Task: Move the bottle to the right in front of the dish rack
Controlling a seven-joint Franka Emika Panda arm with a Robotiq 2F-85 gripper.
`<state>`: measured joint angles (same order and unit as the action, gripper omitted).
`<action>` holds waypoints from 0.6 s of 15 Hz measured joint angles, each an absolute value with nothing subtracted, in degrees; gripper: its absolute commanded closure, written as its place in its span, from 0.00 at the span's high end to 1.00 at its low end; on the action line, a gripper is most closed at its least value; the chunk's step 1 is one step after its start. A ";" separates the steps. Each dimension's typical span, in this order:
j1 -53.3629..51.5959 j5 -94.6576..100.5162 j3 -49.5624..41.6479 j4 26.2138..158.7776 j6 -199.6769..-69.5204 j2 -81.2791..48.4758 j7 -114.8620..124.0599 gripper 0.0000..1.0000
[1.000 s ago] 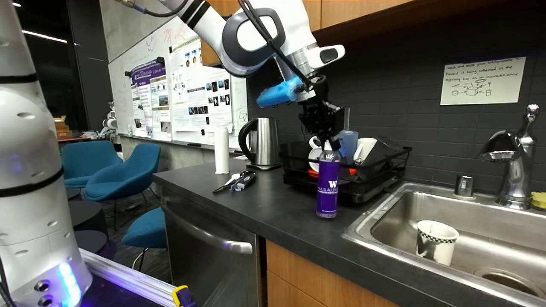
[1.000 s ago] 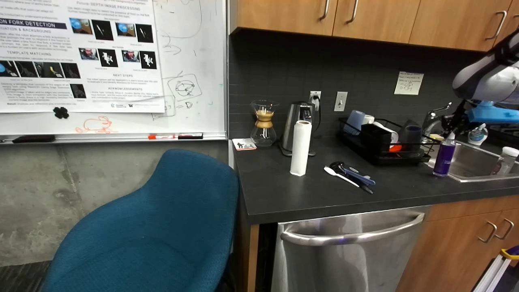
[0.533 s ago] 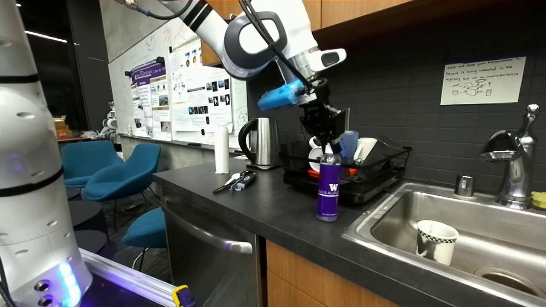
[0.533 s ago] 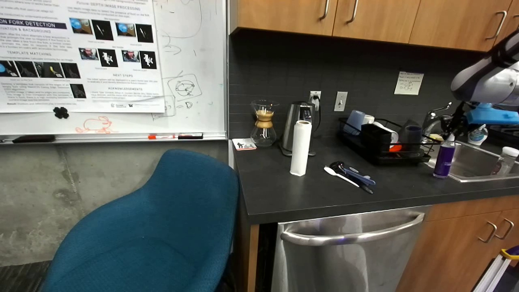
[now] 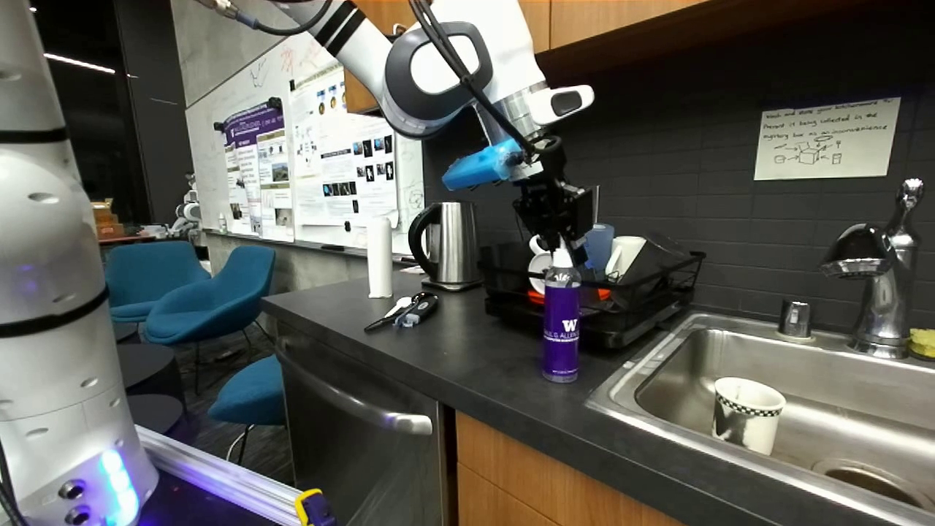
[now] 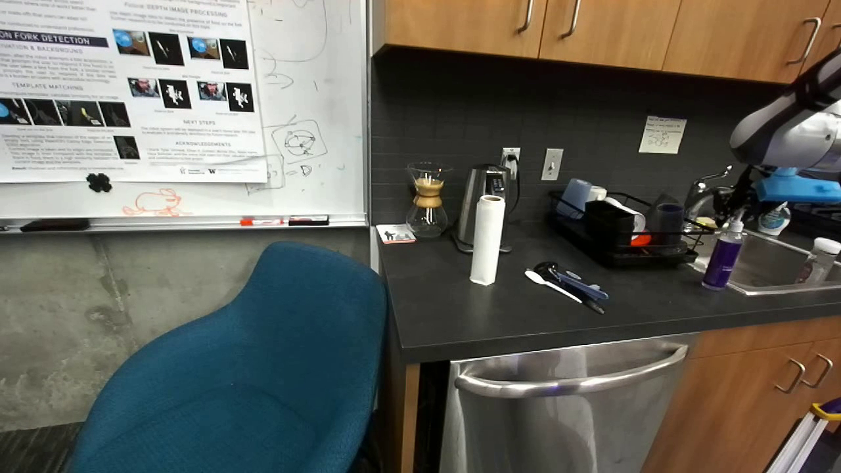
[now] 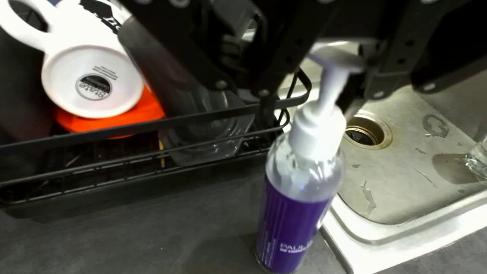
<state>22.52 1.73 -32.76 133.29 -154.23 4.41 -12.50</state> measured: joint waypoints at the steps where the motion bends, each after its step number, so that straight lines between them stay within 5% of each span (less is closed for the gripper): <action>1: 22.55 1.73 -32.75 133.23 -154.23 4.41 -12.50 0.74; 9: 22.82 1.81 -32.74 132.73 -154.26 4.46 -12.41 1.00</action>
